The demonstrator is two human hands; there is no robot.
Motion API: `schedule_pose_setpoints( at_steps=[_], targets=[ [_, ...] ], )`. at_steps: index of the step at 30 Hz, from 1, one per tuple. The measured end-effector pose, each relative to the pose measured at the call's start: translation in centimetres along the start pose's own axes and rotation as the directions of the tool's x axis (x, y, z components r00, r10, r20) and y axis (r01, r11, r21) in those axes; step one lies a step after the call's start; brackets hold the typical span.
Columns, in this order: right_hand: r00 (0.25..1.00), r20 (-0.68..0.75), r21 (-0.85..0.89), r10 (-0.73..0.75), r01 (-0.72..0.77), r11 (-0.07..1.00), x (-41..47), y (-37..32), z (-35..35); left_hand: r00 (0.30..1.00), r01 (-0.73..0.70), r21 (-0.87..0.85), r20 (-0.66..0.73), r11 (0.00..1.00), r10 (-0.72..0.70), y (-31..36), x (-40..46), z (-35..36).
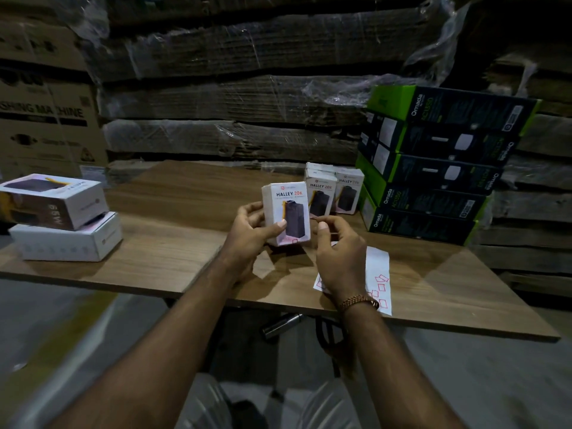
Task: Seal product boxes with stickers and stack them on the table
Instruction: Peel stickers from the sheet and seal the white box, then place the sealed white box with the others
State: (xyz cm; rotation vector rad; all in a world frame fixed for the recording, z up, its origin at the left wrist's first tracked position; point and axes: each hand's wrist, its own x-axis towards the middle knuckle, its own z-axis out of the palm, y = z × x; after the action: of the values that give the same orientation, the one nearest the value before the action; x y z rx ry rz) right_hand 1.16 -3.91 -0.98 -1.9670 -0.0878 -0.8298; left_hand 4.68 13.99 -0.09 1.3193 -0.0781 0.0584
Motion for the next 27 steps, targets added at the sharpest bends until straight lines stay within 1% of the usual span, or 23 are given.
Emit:
schedule_pose_setpoints(
  at_steps=[4,9,15,18,20,27],
  targets=[
    [0.999,-0.053,-0.017,-0.004,0.003,1.0,0.0,0.1,0.1,0.998,-0.013,0.079,-0.055,0.997,0.018,1.1,2.3,-0.2],
    [0.999,-0.037,-0.05,-0.013,0.011,0.999,0.1,0.7,0.5,0.996,-0.017,0.127,-0.087,0.992,0.028,1.6,6.7,-0.5],
    [1.0,0.003,-0.09,-0.02,0.021,0.996,0.0,1.0,0.7,0.998,-0.005,0.244,-0.057,0.97,0.02,0.8,9.8,-0.5],
    [0.999,0.016,-0.104,-0.045,0.046,0.994,-0.1,0.9,0.7,0.998,0.015,0.233,-0.062,0.972,0.0,0.5,10.8,-0.7],
    [0.998,0.01,-0.107,-0.055,0.055,0.993,-0.1,0.9,0.8,0.999,0.003,0.217,-0.046,0.976,0.008,0.2,11.4,-0.8],
    [0.999,-0.026,-0.14,-0.019,0.016,0.99,0.1,1.3,0.8,0.998,-0.013,0.137,-0.051,0.991,0.02,-0.3,11.3,-1.2]
  ],
)
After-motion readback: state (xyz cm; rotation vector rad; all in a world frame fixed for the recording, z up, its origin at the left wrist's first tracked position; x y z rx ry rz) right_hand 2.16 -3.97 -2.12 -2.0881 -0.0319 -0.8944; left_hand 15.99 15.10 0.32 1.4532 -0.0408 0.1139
